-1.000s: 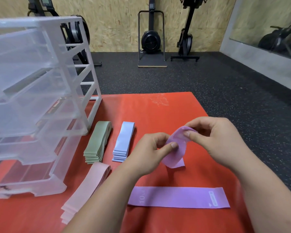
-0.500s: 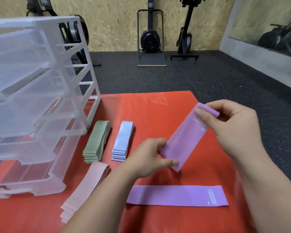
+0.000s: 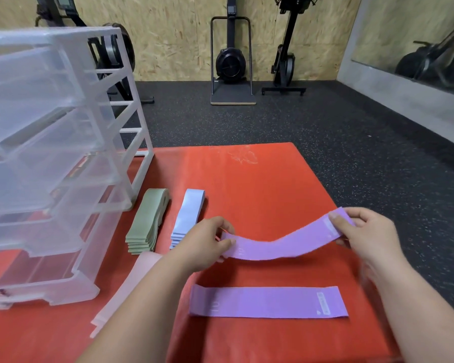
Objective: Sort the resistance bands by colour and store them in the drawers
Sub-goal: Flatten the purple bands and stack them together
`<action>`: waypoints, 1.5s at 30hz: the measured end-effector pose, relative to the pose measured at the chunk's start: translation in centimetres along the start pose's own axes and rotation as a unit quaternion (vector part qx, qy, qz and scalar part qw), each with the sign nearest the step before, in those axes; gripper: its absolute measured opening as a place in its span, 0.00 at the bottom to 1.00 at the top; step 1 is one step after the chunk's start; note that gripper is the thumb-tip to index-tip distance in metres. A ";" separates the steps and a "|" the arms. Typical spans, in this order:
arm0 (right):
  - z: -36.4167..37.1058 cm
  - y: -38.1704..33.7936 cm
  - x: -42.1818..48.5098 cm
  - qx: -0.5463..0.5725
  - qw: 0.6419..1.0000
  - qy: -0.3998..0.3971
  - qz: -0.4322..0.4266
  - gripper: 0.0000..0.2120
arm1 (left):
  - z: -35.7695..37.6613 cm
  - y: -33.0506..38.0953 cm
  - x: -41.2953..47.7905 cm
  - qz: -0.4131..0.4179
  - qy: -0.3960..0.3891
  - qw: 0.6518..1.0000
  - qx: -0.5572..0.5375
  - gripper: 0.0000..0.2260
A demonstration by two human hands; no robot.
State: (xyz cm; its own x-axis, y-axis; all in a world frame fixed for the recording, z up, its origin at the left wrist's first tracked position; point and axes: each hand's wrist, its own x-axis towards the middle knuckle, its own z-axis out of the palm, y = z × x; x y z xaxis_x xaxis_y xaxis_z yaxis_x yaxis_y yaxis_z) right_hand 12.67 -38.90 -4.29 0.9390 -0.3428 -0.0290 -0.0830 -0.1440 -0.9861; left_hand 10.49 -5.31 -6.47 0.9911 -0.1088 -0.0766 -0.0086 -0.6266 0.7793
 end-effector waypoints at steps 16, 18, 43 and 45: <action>-4.3 2.3 0.2 -0.191 0.980 -0.043 -0.033 0.07 | 1.9 -1.1 0.3 -0.056 0.126 0.980 0.144 0.10; -5.0 2.4 0.0 -0.164 0.985 -0.055 -0.027 0.07 | 1.8 -1.0 0.1 -0.056 0.139 0.980 0.131 0.06; -6.1 3.2 -6.6 -0.282 0.944 -0.144 -0.090 0.09 | -1.3 -0.8 -10.6 -0.008 0.144 0.981 0.131 0.07; -5.9 3.4 -7.2 -0.316 0.933 -0.133 -0.110 0.10 | -1.1 -0.8 -11.3 0.000 0.137 0.978 0.159 0.08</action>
State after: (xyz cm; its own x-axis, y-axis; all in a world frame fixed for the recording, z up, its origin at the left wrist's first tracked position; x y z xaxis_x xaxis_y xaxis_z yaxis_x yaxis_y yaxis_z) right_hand 3.70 -42.42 -6.43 0.9991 -0.0098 0.0403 0.0204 -0.7304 -0.6827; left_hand -0.50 -2.72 -5.52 0.9891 0.0754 0.1262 -0.0054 -0.8393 0.5436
